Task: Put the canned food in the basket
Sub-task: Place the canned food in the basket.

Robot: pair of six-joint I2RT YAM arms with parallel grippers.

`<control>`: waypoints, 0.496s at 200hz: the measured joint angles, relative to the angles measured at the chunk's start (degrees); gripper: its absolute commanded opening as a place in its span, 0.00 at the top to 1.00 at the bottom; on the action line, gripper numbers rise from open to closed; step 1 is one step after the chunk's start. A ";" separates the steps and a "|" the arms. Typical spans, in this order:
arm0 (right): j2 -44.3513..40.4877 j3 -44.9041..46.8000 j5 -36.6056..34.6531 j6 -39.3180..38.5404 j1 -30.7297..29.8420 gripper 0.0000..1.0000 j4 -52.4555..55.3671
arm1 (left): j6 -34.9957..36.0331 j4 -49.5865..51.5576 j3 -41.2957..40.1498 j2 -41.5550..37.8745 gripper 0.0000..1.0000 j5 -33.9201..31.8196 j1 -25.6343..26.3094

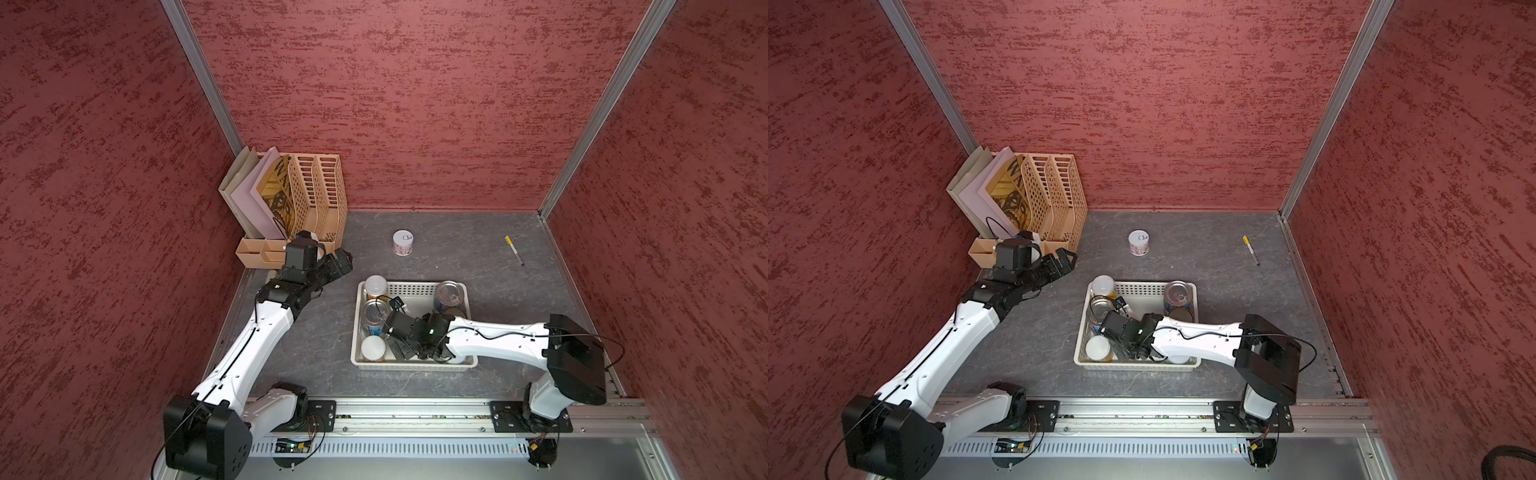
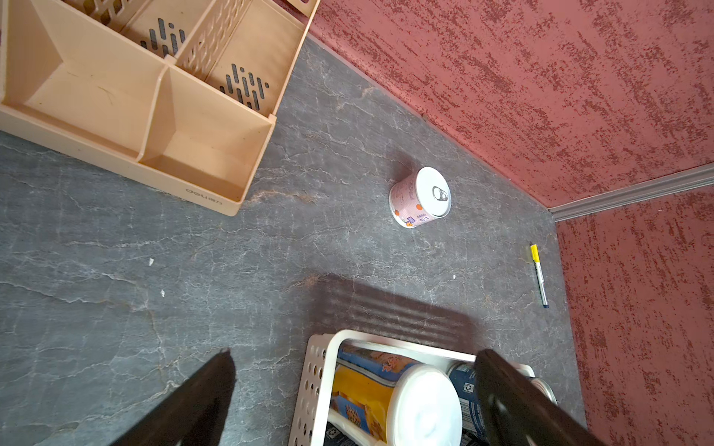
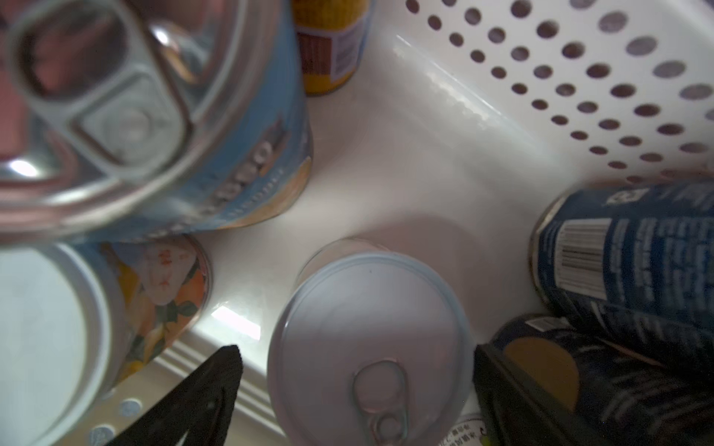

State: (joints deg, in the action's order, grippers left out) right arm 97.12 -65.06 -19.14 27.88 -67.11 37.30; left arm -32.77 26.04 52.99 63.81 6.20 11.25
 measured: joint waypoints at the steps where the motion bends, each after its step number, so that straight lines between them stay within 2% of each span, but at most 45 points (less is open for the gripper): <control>1: 0.09 -0.13 0.02 -0.07 0.04 0.02 0.07 | 0.00 0.00 0.00 0.02 0.00 0.02 0.00; 61: 5.49 -4.42 1.92 -2.89 3.10 0.08 2.93 | -0.57 -0.02 0.00 0.02 0.00 1.62 -0.90; 99: 5.88 -5.79 2.25 -4.09 3.48 0.22 3.41 | -1.03 -0.04 0.00 0.02 0.00 2.36 -1.18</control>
State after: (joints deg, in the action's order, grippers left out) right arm 103.00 -70.85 -16.88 23.79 -63.64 40.71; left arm -33.80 26.00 52.99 63.83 8.56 10.07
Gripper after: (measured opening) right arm 0.825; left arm 0.997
